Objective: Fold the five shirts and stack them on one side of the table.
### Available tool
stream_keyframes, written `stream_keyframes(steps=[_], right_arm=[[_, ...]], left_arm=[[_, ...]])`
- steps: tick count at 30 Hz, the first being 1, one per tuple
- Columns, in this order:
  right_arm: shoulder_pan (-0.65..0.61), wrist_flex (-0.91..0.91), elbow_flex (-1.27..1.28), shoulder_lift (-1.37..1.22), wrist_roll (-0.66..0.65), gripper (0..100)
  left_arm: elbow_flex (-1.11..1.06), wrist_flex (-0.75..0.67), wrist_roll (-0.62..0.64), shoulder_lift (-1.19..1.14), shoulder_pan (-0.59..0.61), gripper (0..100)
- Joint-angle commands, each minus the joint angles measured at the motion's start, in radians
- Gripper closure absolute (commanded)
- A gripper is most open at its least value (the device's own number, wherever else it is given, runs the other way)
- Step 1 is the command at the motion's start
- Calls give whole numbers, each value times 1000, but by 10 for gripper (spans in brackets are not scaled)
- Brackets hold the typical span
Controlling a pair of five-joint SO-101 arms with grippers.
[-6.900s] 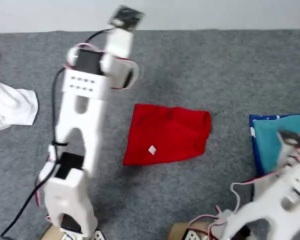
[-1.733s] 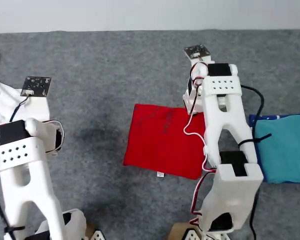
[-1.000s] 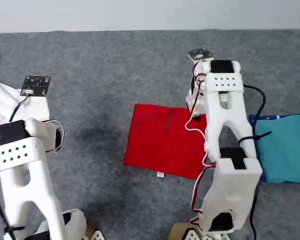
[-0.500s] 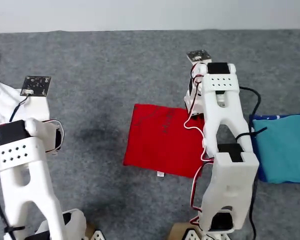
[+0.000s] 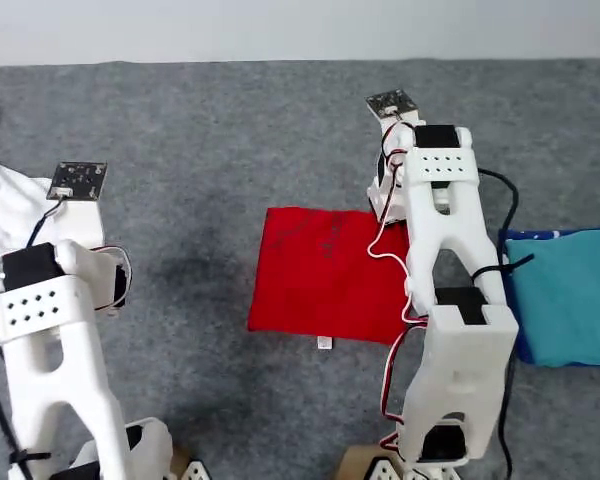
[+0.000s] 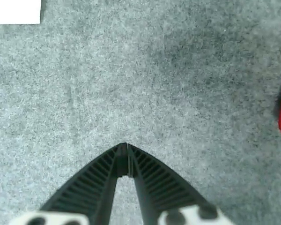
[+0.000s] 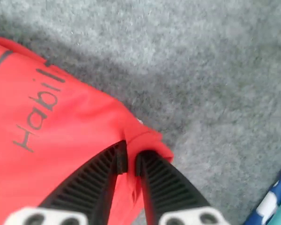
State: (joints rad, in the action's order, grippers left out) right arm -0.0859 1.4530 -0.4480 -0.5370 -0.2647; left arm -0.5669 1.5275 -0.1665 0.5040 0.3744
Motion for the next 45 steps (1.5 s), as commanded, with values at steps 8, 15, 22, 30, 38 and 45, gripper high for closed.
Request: stream_keyframes(steps=[8, 15, 22, 30, 38, 45], right_arm=[[13, -53, -189, 1, -12, 989], [21, -50, -209, -101, -12, 987], [16, 36, -239, -77, -8, 823], [-2, 229, -427, 13, -6, 677], [-94, 332, -351, 24, -5, 893], [-151, 295, -247, -84, -3, 992]], left_arm=[[5, -9, -2, 20, 2, 997], [4, -8, -2, 20, 2, 997], [4, 6, -3, 21, 2, 997], [7, 6, -3, 26, 2, 997], [2, 6, -3, 26, 2, 997], [2, 6, -5, 26, 2, 997]])
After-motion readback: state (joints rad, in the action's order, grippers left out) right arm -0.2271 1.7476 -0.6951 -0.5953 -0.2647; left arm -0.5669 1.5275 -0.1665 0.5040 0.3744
